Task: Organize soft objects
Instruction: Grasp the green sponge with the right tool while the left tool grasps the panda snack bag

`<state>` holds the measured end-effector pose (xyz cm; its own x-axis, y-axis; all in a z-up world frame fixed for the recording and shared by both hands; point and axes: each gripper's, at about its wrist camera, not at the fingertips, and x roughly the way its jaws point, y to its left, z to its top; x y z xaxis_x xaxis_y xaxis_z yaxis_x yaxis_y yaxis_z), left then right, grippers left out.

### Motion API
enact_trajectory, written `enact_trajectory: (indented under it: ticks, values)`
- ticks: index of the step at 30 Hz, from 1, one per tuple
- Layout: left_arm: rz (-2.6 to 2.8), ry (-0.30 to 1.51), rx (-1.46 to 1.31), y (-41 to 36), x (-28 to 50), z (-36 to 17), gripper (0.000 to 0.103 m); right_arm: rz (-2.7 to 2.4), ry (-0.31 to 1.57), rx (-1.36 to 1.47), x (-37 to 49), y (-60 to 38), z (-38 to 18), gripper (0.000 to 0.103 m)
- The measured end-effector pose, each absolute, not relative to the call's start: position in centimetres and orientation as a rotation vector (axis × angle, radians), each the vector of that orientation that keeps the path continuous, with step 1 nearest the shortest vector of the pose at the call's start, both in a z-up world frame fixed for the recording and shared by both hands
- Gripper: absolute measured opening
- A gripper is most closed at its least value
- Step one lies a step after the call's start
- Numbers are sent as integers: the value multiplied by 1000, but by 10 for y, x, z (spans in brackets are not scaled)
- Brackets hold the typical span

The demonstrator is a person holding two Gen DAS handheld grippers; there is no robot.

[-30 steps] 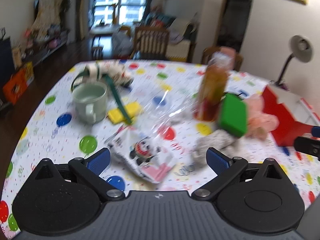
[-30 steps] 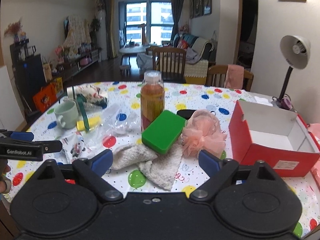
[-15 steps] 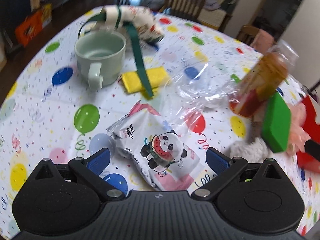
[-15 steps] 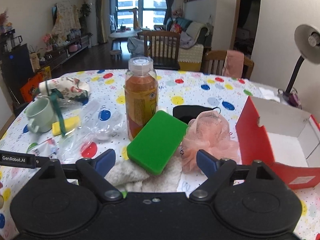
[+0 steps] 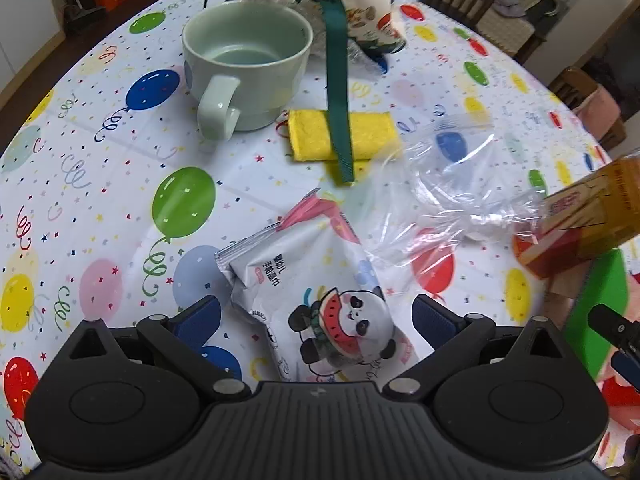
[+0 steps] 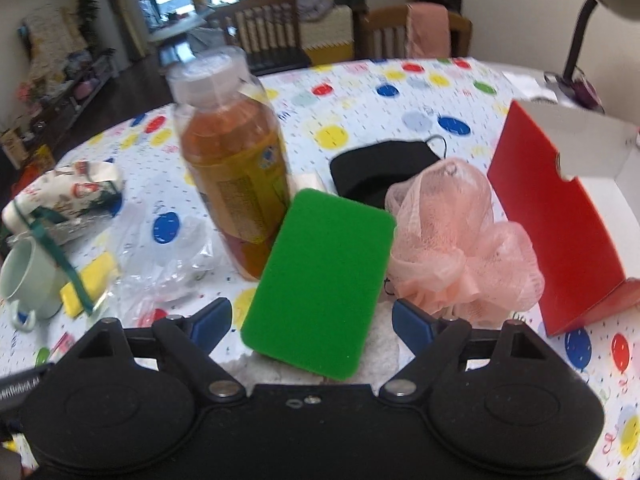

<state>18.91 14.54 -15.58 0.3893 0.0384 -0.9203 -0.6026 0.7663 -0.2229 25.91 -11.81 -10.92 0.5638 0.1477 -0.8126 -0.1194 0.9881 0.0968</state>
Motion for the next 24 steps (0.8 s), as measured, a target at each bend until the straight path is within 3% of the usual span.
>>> enact_trajectory:
  ticks: [8, 10, 14, 24]
  values:
    - [437, 1123, -596, 142, 193, -166, 101, 82, 1026, 87, 275, -119, -125, 84]
    - [429, 1121, -593, 141, 193, -166, 91, 70, 1039, 97, 278, -119, -127, 80]
    - [417, 1115, -590, 141, 191, -166, 85, 69, 1042, 97, 279, -117, -127, 70]
    - [356, 1067, -589, 147, 181, -163, 70, 100, 996, 78, 267, -117, -114, 64]
